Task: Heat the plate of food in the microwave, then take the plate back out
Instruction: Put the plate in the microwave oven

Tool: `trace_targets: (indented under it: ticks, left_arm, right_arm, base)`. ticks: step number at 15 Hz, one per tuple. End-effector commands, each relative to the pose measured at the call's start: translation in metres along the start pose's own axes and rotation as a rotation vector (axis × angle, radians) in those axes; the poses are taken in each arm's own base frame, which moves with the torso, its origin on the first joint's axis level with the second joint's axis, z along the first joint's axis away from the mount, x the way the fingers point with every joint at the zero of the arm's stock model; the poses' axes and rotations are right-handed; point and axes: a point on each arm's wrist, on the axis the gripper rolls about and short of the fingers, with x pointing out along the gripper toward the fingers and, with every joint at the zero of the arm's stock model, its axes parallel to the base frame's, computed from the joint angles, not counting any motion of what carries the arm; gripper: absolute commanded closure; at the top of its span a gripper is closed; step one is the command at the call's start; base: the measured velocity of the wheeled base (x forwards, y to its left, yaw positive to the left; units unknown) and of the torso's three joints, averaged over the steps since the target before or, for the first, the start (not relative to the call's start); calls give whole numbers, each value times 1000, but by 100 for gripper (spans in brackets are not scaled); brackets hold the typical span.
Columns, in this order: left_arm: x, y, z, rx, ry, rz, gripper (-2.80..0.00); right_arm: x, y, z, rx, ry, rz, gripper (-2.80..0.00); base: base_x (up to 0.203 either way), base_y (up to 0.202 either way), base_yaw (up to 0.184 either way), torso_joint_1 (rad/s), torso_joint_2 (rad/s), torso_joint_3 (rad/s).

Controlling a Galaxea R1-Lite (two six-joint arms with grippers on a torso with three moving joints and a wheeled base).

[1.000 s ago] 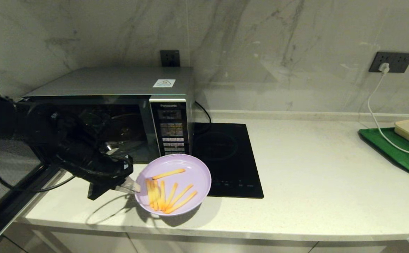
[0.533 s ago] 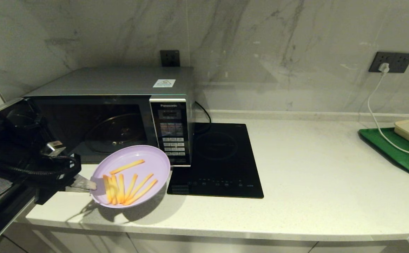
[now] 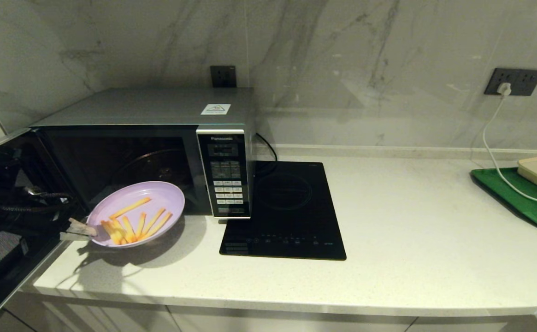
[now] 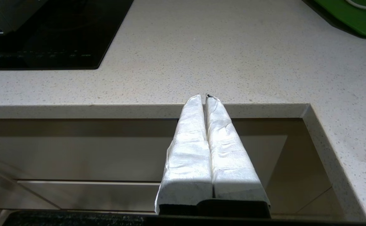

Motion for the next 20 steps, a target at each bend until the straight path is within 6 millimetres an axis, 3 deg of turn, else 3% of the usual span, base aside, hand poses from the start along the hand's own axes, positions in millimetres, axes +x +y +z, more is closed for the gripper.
trace_targets:
  ticks: [1,11,17,20]
  left_arm:
    - [11,-4,18,-60,-5,-5,0]
    - [54,-65,54,-117,-82,-45,0]
    - [64,-65,63,-207,-91,-51,0]
    - [58,-68,68,-301,-125,-65,0]
  right_arm:
    - [0,0,0,0,2,0,0]
    - [0,0,0,0,2,0,0]
    - [0,0,0,0,2,0,0]
    - [0,0,0,0,2,0,0]
  base:
    - [0,0,0,0,0,0]
    - [0,0,0,0,0,0]
    - [0,0,0,0,0,0]
    - [0,0,0,0,0,0]
